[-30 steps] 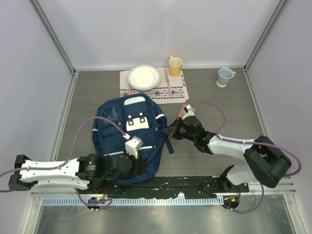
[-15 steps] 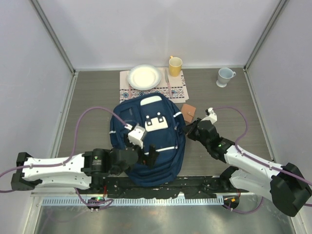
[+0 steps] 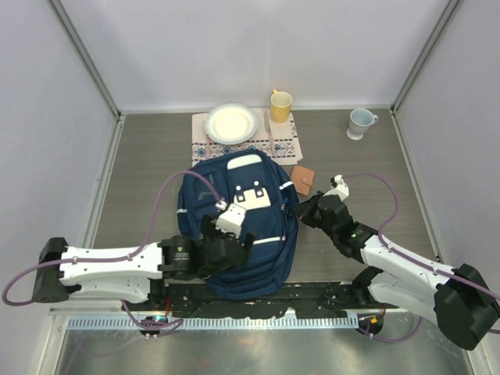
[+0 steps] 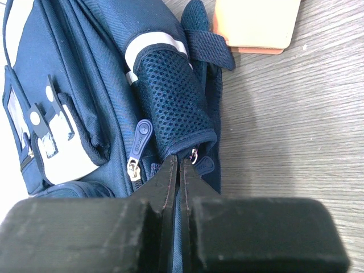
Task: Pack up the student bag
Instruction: Zip the student bag at the center of the board.
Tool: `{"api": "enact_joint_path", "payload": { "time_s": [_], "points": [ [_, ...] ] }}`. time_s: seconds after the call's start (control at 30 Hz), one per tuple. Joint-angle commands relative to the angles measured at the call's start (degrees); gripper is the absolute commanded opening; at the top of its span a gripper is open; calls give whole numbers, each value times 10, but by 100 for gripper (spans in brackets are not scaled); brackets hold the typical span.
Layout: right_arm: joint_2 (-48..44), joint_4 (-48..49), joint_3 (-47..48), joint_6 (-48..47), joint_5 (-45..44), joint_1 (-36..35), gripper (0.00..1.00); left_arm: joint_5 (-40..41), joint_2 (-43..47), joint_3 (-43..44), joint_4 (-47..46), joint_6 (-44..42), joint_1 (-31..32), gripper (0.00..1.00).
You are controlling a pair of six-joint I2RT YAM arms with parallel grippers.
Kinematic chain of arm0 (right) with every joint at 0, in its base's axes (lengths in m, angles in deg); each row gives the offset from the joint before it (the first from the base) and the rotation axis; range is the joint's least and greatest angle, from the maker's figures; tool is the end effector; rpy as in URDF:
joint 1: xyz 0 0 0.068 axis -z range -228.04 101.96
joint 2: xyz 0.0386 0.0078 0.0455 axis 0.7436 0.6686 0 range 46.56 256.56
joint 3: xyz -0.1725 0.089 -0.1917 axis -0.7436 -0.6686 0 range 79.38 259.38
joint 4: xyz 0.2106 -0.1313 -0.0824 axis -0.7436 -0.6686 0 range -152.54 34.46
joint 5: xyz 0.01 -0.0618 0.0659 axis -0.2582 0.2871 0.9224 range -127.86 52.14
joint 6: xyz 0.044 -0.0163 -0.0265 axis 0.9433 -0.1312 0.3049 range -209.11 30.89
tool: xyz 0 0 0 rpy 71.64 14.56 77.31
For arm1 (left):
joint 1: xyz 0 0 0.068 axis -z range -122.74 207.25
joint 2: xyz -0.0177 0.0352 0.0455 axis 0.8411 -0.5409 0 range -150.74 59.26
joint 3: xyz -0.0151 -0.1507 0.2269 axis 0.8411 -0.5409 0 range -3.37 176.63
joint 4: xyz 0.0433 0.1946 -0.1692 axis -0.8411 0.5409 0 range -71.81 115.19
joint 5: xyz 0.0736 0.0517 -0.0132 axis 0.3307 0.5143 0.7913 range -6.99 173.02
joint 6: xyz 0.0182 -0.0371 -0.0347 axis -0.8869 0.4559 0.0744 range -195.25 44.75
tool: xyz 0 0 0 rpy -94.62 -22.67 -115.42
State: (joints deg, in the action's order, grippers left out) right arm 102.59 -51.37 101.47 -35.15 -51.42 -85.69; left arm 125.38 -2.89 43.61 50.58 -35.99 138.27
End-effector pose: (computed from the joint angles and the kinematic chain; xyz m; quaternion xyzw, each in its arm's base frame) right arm 0.1662 0.1178 0.1915 0.1804 0.8419 0.2859 0.4205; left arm 0.0575 -0.2102 0.2667 0.1875 0.8588 -0.1250 0.4602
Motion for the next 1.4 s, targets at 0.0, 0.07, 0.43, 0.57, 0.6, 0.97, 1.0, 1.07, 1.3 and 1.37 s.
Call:
{"api": "enact_joint_path", "payload": {
  "time_s": [0.0, 0.07, 0.43, 0.57, 0.6, 0.97, 1.0, 1.07, 1.3, 1.37],
  "points": [
    [-26, -14, -12, 1, 3, 0, 2, 63, 102, -64, 105, 93, -3, 100],
    [-28, -13, -14, 4, 6, 0, 3, 71, 157, -89, 126, 115, -3, 100],
    [-19, -4, -20, 6, 9, 0, 5, 84, 113, -74, 188, 211, -3, 100],
    [-30, -13, -20, 6, 5, 0, 6, 76, 8, -32, 190, 189, -3, 100],
    [-32, -13, -21, 6, 6, 0, 6, 72, -25, -26, 183, 178, -2, 100],
    [-83, -65, -33, 8, 2, 1, 7, 9, -101, 36, -5, 60, -3, 100],
    [-89, -65, -36, 10, 5, 0, 7, 10, -99, 39, -10, 54, -3, 100],
    [-98, -65, -52, 15, 13, -1, 7, 14, -83, 51, -16, 51, -3, 100],
    [-116, -122, -43, -7, 3, -1, 37, -21, 18, 32, -51, 52, -41, 99],
    [-128, -171, -20, -14, -12, -1, 47, -49, 36, 13, -61, 61, -74, 100]
  ]
}}
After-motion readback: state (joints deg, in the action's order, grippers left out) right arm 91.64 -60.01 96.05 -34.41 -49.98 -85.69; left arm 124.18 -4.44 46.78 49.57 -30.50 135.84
